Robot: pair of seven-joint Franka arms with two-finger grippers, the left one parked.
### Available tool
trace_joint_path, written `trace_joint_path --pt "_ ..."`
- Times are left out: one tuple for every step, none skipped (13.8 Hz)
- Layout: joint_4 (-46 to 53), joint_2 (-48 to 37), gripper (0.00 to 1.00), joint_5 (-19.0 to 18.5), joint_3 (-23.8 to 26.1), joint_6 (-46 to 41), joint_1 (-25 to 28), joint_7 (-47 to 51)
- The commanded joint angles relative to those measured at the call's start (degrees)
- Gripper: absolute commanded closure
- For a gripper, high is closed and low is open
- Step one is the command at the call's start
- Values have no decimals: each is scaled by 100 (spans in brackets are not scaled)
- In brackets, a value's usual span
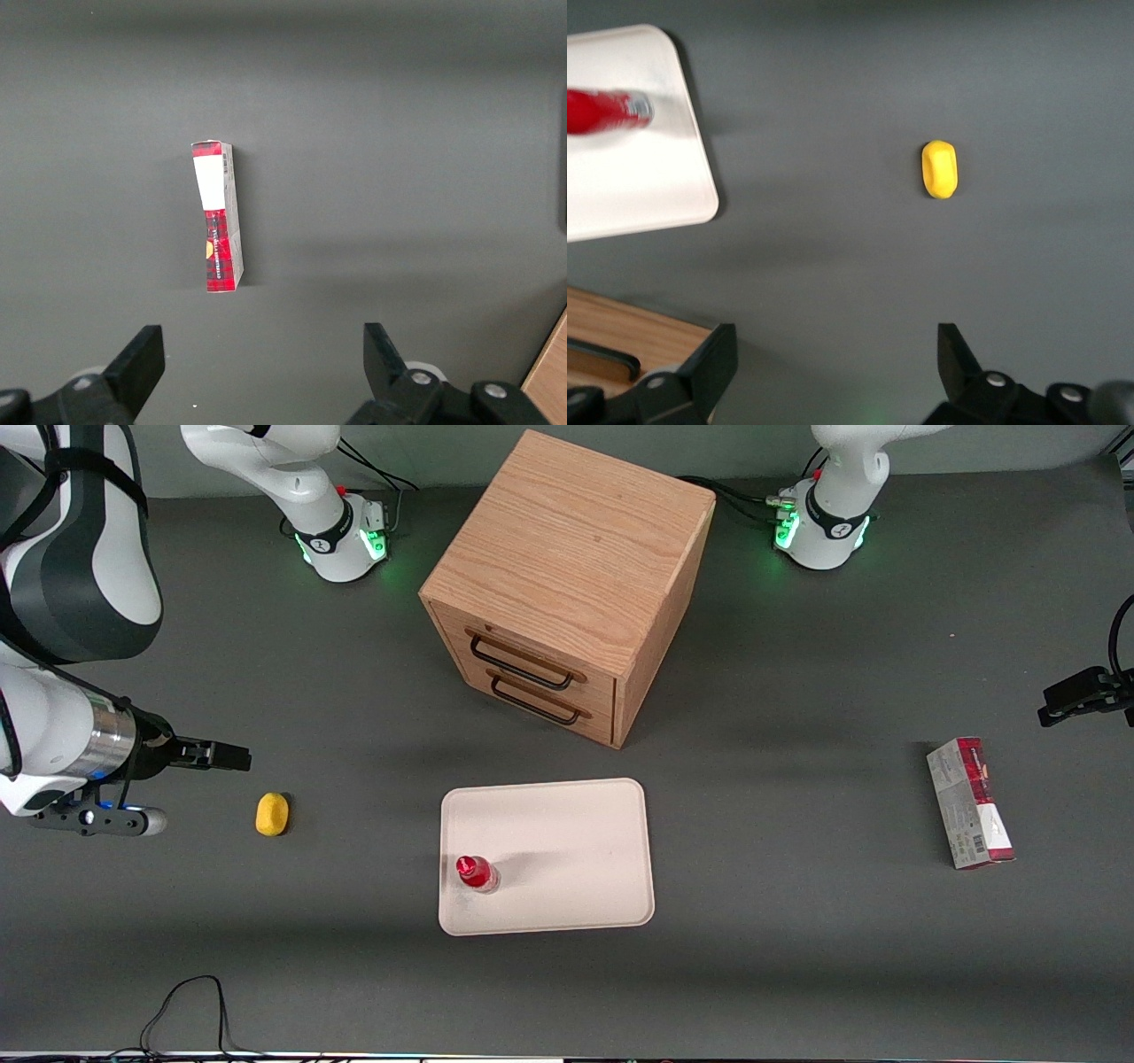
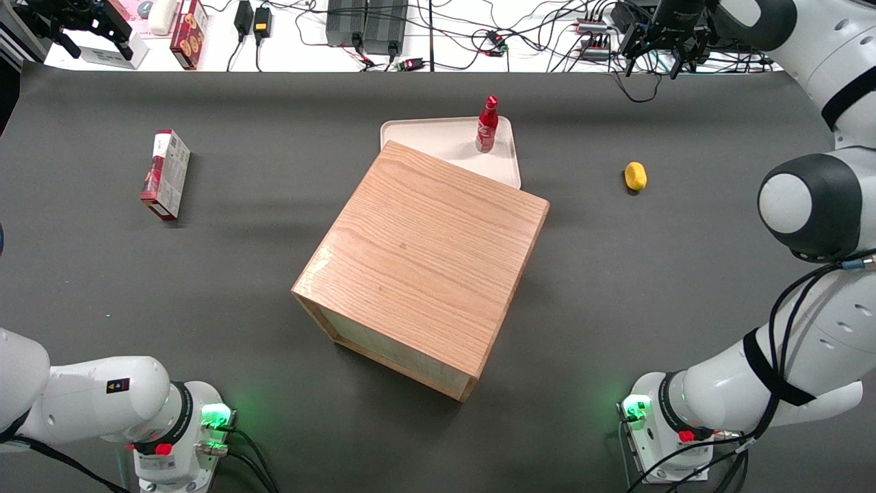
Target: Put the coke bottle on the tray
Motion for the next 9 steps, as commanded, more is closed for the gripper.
trace_joint_path --pt "-897 -762 0 12 34 144 -190 -496" --pt "-1143 -1026 0 12 34 267 -190 -505" --pt "-1441 -1298 0 12 43 477 -190 -540" --pt "-1723 -1553 0 21 43 749 -181 -540" --pt "-1760 -1626 0 21 26 769 -190 -540" --pt "-1700 -1609 0 47 -9 760 -190 -566" --pt "-1604 -1591 0 134 -27 743 -173 -593" --pt "-1585 -1591 0 144 -106 742 -146 -628" --pt "-1576 -1582 0 152 -115 742 -146 -706"
